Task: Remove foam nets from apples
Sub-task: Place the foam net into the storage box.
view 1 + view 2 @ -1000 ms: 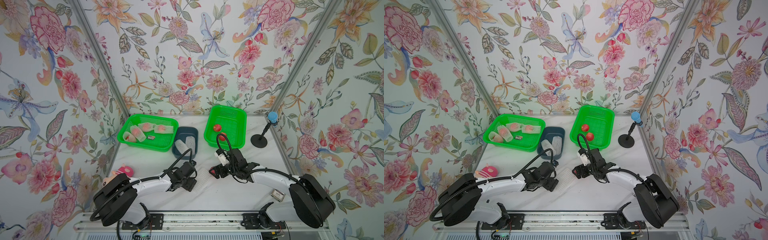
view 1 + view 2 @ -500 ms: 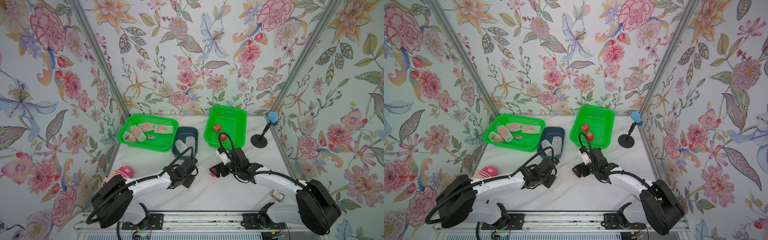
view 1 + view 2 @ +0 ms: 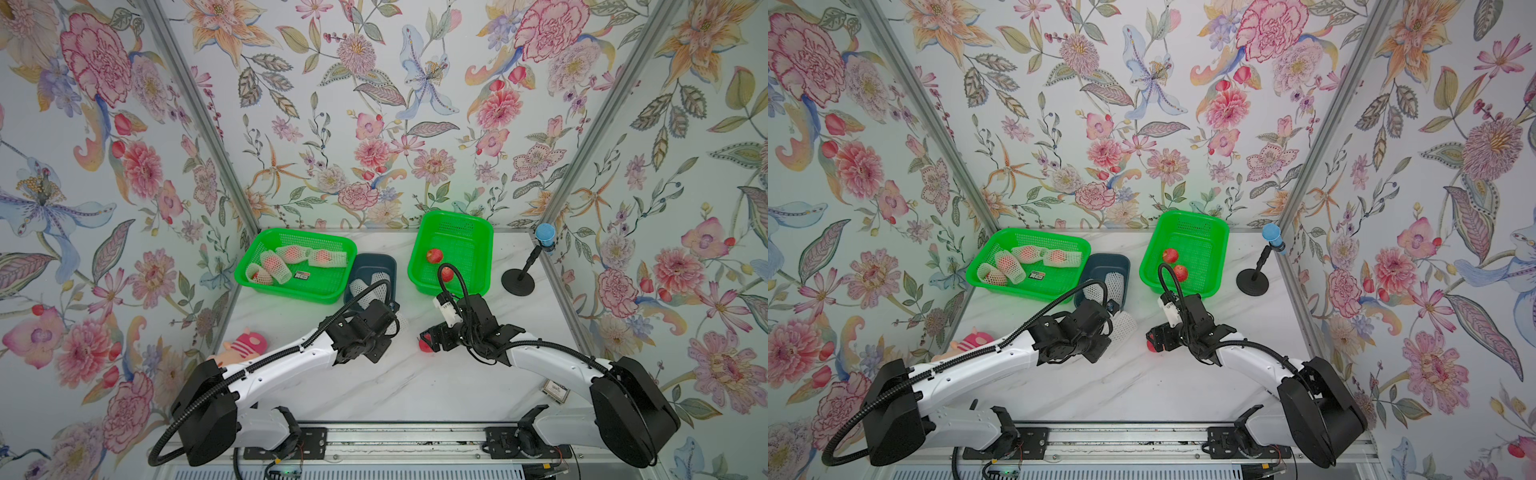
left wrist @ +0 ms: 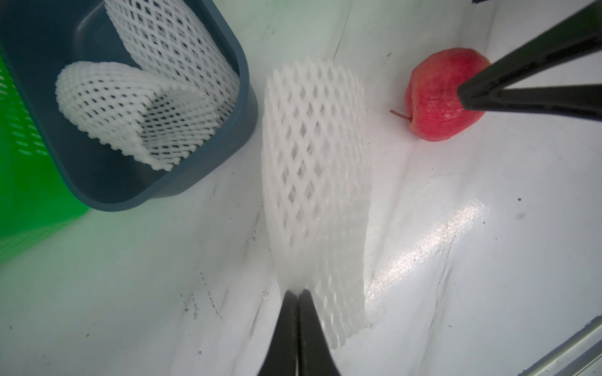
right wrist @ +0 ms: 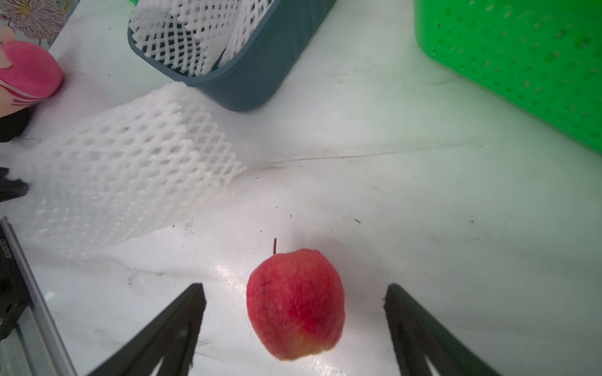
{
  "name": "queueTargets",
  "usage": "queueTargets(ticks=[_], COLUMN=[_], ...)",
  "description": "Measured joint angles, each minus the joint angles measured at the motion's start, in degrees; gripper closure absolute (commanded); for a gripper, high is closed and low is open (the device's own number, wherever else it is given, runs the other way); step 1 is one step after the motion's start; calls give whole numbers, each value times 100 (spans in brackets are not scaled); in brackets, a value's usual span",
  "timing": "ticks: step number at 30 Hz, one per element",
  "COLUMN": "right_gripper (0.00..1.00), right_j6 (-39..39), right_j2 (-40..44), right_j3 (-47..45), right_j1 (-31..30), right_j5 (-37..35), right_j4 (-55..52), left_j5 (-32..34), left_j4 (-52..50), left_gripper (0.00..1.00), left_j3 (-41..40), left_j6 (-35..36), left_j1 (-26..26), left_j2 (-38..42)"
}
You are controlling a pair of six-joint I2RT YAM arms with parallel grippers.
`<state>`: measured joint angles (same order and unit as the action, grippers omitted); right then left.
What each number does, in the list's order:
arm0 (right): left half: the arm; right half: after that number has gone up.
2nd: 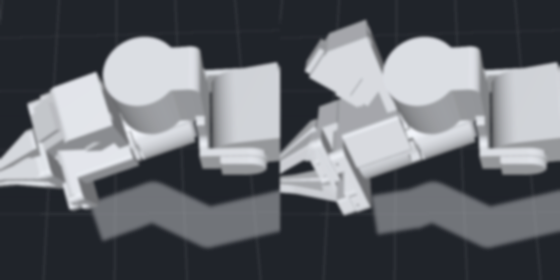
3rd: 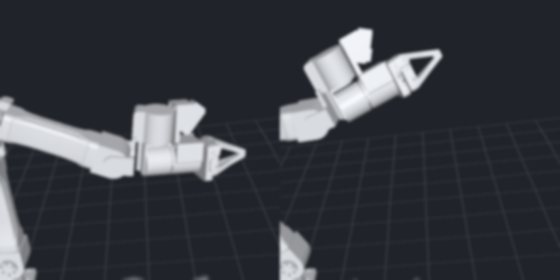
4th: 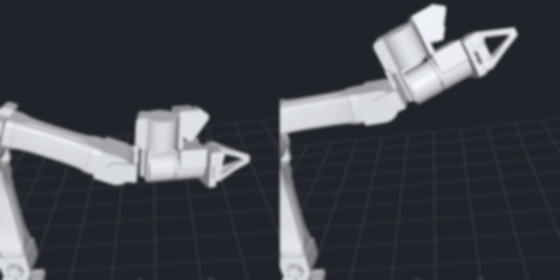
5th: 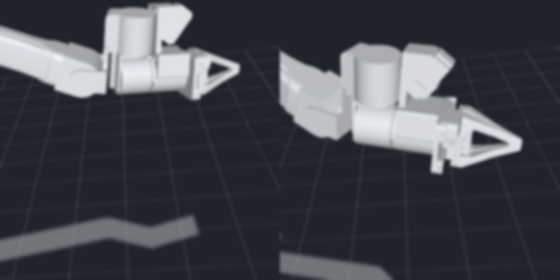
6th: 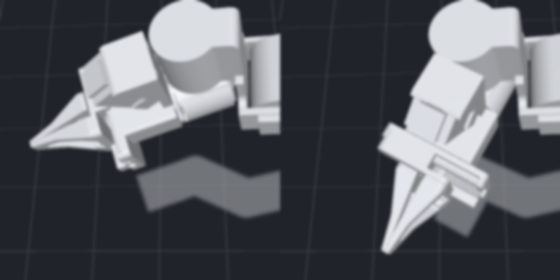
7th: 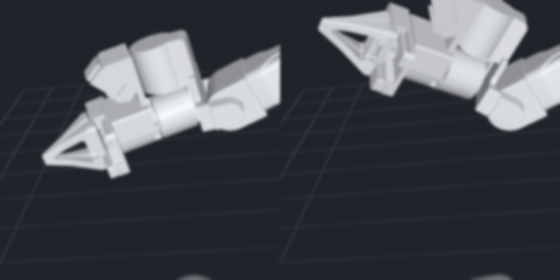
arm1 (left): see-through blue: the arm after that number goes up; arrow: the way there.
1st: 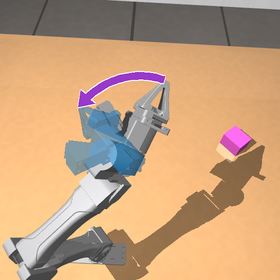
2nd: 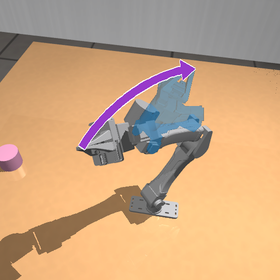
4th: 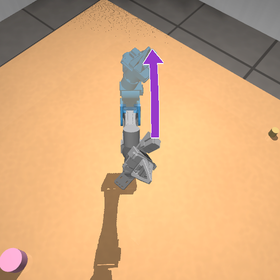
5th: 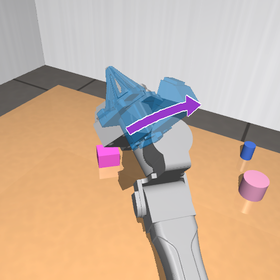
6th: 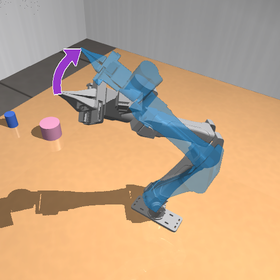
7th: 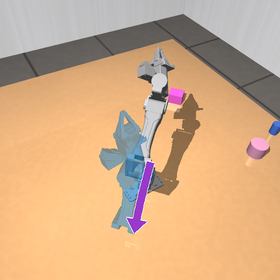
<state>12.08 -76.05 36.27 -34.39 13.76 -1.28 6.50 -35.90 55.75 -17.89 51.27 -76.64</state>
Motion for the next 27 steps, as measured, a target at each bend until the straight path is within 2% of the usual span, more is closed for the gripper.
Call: queueTargets(ticks=[6, 10, 16, 20, 27], right_gripper=[9, 1, 1, 1, 1], right_j6=[24, 31, 20, 20, 20], right_j2=[114, 186, 380, 457, 494], right_j3=[0, 0, -15, -39, -57], right_j1=[9, 7, -92, -144, -153], right_j5=[-79, -68, -52, -55, -59], right_j4=[2, 4, 28, 39, 15], left_j5=[310, 494, 658, 632, 258], left_j4=[-149, 9, 516, 863, 1480], left_gripper=[100, 100, 100, 100, 100], left_j3=[551, 957, 1421, 1598, 1650], left_j6=[59, 57, 44, -57, -361], left_j1=[-221, -638, -1329, -1685, -1932], left_j2=[7, 2, -315, -649, -1169])
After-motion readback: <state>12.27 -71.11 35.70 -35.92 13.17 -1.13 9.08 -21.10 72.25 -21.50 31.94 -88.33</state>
